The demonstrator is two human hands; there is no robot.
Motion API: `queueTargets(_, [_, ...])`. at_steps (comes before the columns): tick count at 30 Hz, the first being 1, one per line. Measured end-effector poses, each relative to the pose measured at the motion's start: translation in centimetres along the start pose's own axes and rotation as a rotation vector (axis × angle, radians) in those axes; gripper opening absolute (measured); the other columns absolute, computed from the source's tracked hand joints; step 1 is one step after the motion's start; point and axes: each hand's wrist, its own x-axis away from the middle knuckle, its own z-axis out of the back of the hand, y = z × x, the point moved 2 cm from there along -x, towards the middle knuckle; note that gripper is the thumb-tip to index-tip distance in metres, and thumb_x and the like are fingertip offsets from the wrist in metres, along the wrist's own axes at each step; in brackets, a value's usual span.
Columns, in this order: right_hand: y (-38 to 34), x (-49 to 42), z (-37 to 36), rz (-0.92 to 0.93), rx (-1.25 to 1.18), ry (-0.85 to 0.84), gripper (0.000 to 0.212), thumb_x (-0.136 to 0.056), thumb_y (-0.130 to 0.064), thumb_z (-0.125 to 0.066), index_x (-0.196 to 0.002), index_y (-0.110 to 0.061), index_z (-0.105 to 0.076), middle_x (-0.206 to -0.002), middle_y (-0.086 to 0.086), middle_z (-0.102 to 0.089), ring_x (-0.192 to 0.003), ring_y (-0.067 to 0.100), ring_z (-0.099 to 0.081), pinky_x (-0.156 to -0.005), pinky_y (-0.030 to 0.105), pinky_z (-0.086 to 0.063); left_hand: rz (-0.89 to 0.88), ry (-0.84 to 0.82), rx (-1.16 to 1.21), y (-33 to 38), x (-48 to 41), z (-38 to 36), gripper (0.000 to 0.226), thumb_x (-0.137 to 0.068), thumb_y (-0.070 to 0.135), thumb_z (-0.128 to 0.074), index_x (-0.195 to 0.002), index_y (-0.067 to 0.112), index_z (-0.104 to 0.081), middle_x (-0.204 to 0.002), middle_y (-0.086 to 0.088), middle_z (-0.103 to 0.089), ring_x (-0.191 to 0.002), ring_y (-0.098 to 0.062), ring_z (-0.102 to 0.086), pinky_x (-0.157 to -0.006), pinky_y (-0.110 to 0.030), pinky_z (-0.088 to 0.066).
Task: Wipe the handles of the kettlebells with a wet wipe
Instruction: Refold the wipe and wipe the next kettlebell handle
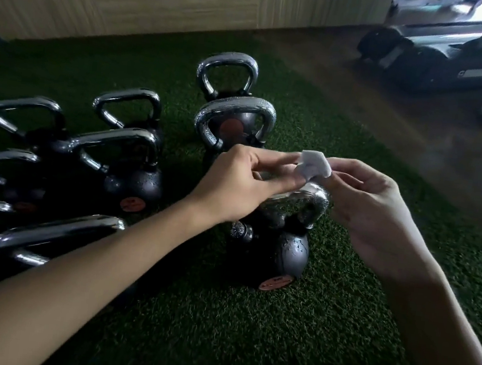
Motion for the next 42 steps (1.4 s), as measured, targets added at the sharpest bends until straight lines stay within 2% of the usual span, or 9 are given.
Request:
queueTargets(5, [-0.1, -1.0, -0.4, 0.057, 0.097, 0.046, 0.025, -0.079, -0.022, -0.079, -0.102, -0.014, -0.075, -0.098, 0.013, -0.076, -0.068, 0.013, -0.066, -0.055, 0.021, -0.048, -0.012, 0.081, 0.09, 0.2, -0.3, 0.4, 0.03, -0.082, 0.036, -0.083, -0.107, 0.02, -0.081, -0.094, 0.012, -0.079, -0.087, 0.002, -0.072, -0.082, -0.015, -0.053])
queueTargets(10, [-0.9, -3.0, 2.1, 0.252, 0.906, 0.091, 0.039, -0.079, -0.037, -0.085, -0.114, -0.05, -0.074, -0.105, -0.021, -0.075, -0.065, -0.008, -0.057, -0.069, 0.024, -0.048, -0.241, 0.335, -0.442, -0.8, 2.0, 3.5, 0.02, -0.082, 0.04, -0.083, -0.098, 0.029, -0.081, -0.065, 0.024, -0.064, -0.056, 0.018, -0.053, -0.051, -0.002, -0.035])
queueTargets(15, [-0.4, -4.3, 1.3, 0.266, 1.346, -0.273, 0.048, -0.077, -0.047, -0.082, -0.123, -0.05, -0.069, -0.118, -0.022, -0.072, -0.105, -0.001, -0.065, -0.086, 0.024, -0.047, -0.206, 0.224, -0.538, -2.2, 3.3, 3.0, 0.017, -0.086, 0.028, -0.077, -0.1, 0.037, -0.08, -0.086, 0.019, -0.071, -0.065, 0.01, -0.054, -0.065, -0.009, -0.045])
queueTargets(18, [-0.5, -4.7, 1.0, 0.281, 1.46, -0.323, 0.046, -0.081, -0.052, -0.078, -0.125, -0.053, -0.066, -0.122, -0.025, -0.07, -0.11, 0.003, -0.066, -0.089, 0.033, -0.054, -0.197, 0.099, -0.496, -1.0, 3.2, 2.8, 0.014, -0.086, 0.045, -0.075, -0.099, 0.043, -0.08, -0.078, 0.024, -0.072, -0.069, 0.018, -0.06, -0.065, -0.003, -0.043])
queueTargets(20, [-0.6, -4.7, 0.8, 0.322, 1.562, -0.329, 0.047, -0.082, -0.055, -0.076, -0.127, -0.057, -0.063, -0.124, -0.027, -0.068, -0.11, 0.005, -0.066, -0.084, 0.035, -0.057, -0.166, 0.009, -0.479, -0.7, 3.1, 2.4, 0.019, -0.087, 0.06, -0.066, -0.093, 0.047, -0.079, -0.088, 0.026, -0.075, -0.088, 0.012, -0.068, -0.078, -0.019, -0.056])
queueTargets(27, [-0.2, -4.5, 1.4, 0.397, 1.602, -0.311, 0.047, -0.084, -0.059, -0.07, -0.13, -0.06, -0.058, -0.119, -0.025, -0.071, -0.09, 0.005, -0.067, -0.056, 0.02, -0.037, -0.303, 0.146, -0.615, -1.9, 3.3, 1.0, 0.034, -0.086, 0.058, -0.074, -0.106, 0.032, -0.079, -0.101, 0.015, -0.075, -0.089, -0.007, -0.071, -0.072, -0.036, -0.059])
queueTargets(35, [0.3, -4.5, 1.5, 0.39, 1.58, -0.268, 0.047, -0.084, -0.062, -0.068, -0.129, -0.063, -0.057, -0.122, -0.026, -0.07, -0.093, 0.007, -0.068, -0.067, 0.027, -0.048, -0.14, 0.347, -0.636, -1.7, 4.8, 0.4, 0.032, -0.082, 0.074, -0.061, -0.093, 0.049, -0.078, -0.098, 0.024, -0.071, -0.089, -0.001, -0.063, -0.068, -0.029, -0.052])
queueTargets(39, [0.3, -4.3, 0.8, 0.499, 1.589, -0.314, 0.044, -0.086, -0.048, -0.075, -0.129, -0.047, -0.066, -0.136, -0.024, -0.062, -0.116, 0.007, -0.065, -0.083, 0.03, -0.053, -0.108, 0.345, -0.633, -1.7, 5.3, 0.1, 0.015, -0.088, 0.058, -0.067, -0.087, 0.047, -0.078, -0.102, 0.027, -0.071, -0.092, -0.005, -0.061, -0.074, -0.034, -0.054])
queueTargets(42, [0.6, -4.5, 1.2, 0.517, 1.547, -0.35, 0.043, -0.088, -0.048, -0.073, -0.13, -0.048, -0.065, -0.132, -0.027, -0.063, -0.116, 0.002, -0.064, -0.075, 0.024, -0.049, -0.161, 0.293, -0.476, -2.3, 4.9, 0.8, 0.007, -0.087, 0.043, -0.075, -0.084, 0.04, -0.08, -0.09, 0.02, -0.071, -0.087, -0.001, -0.063, -0.078, -0.026, -0.052])
